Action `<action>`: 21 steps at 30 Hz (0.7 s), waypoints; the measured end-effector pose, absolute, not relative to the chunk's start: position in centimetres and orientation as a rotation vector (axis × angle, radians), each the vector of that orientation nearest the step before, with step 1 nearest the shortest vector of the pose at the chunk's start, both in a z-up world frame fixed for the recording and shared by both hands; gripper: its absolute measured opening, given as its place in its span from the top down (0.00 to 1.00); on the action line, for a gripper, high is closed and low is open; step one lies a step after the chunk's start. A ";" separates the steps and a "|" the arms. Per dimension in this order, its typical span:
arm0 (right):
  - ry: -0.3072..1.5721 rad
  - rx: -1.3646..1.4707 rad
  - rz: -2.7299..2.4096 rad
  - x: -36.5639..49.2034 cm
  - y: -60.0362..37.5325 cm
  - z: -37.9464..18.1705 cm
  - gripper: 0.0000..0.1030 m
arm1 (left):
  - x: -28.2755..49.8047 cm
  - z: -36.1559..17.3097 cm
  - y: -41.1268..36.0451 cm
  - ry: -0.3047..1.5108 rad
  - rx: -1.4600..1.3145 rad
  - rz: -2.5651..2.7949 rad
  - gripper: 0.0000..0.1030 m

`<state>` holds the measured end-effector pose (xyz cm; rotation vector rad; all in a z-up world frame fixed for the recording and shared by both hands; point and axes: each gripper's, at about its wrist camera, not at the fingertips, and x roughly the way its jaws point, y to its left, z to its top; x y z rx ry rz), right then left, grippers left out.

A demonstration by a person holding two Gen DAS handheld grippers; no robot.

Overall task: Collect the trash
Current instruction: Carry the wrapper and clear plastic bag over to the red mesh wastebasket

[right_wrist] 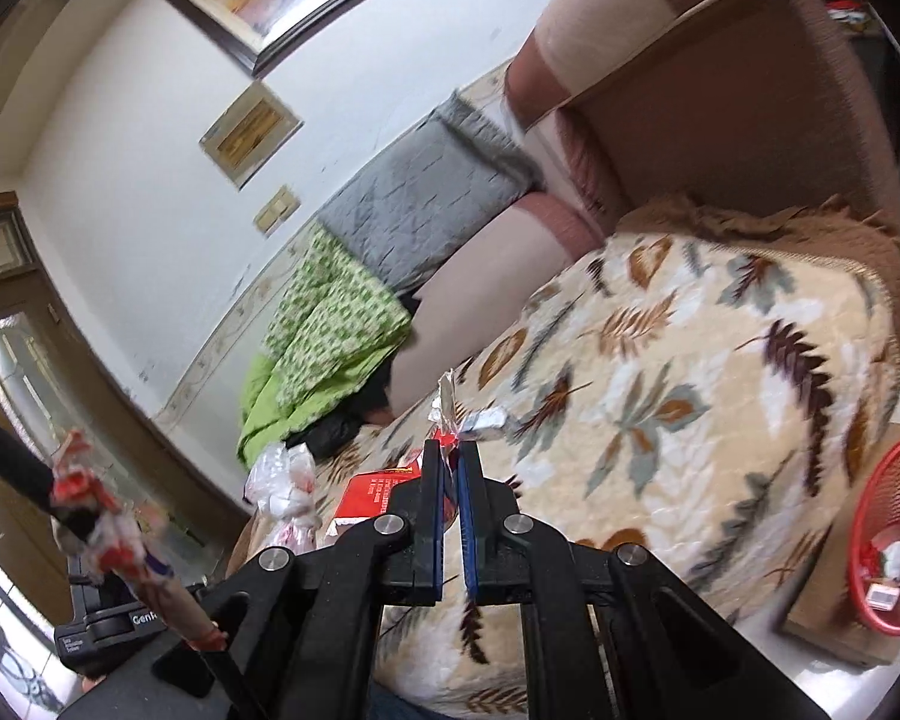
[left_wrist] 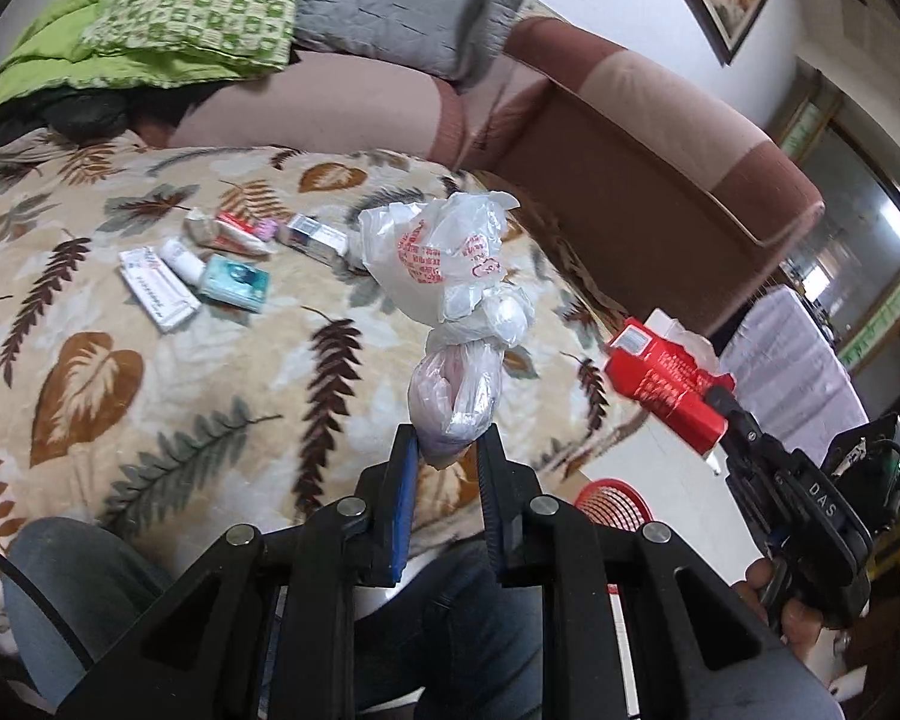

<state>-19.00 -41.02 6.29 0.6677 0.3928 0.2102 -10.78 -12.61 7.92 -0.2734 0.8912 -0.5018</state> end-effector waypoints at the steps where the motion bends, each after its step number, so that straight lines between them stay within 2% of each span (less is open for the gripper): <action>1: 0.384 0.670 0.198 -19.5 -41.5 6.4 0.95 | -10.9 7.9 -13.2 0.894 -0.271 -0.516 0.82; 21: 0.232 0.664 0.004 -28.7 -48.5 9.4 0.95 | -15.7 11.6 -22.5 0.833 -0.101 -0.687 0.82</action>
